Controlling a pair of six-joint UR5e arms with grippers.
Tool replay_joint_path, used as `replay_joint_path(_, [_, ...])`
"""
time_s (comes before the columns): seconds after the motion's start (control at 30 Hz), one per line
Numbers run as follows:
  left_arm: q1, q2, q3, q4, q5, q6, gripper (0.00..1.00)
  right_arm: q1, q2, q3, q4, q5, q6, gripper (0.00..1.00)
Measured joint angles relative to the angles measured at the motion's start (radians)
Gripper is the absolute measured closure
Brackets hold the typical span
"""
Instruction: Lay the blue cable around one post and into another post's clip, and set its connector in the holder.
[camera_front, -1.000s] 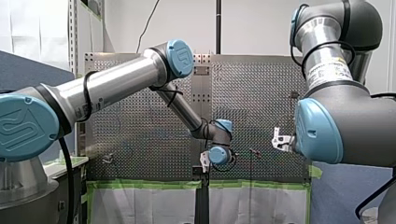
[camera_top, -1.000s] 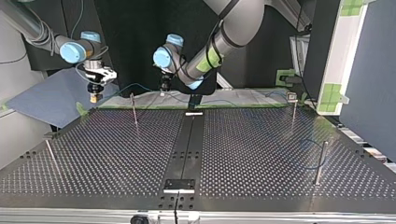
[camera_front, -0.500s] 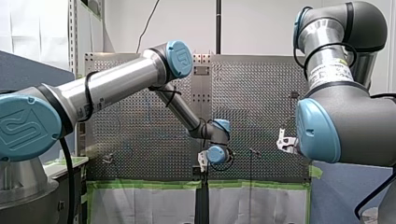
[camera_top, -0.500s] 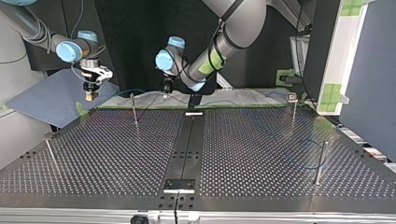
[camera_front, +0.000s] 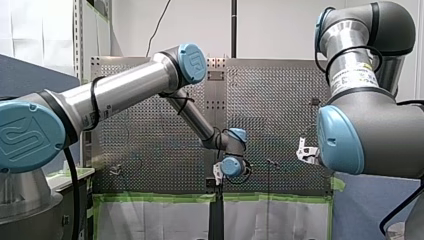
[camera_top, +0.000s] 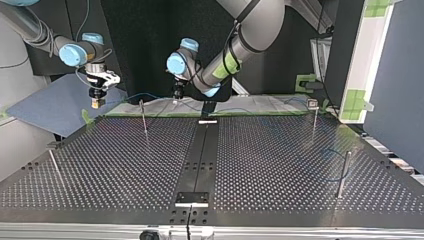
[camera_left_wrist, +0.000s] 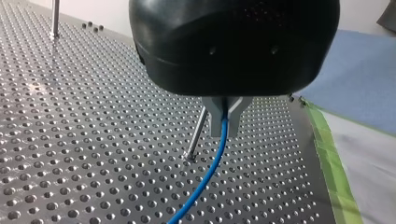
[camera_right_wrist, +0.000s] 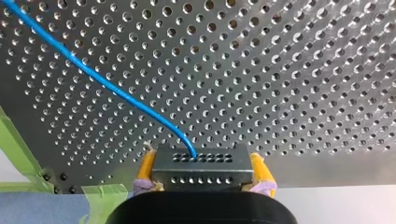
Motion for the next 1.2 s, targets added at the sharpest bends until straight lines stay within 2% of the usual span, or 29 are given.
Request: replay_joint_path(1.2, [0.04, -0.027, 0.002, -0.003, 0.05, -0.027, 1.0, -0.005, 0.0, 0.0, -0.031, 0.002, 0.024, 0.75])
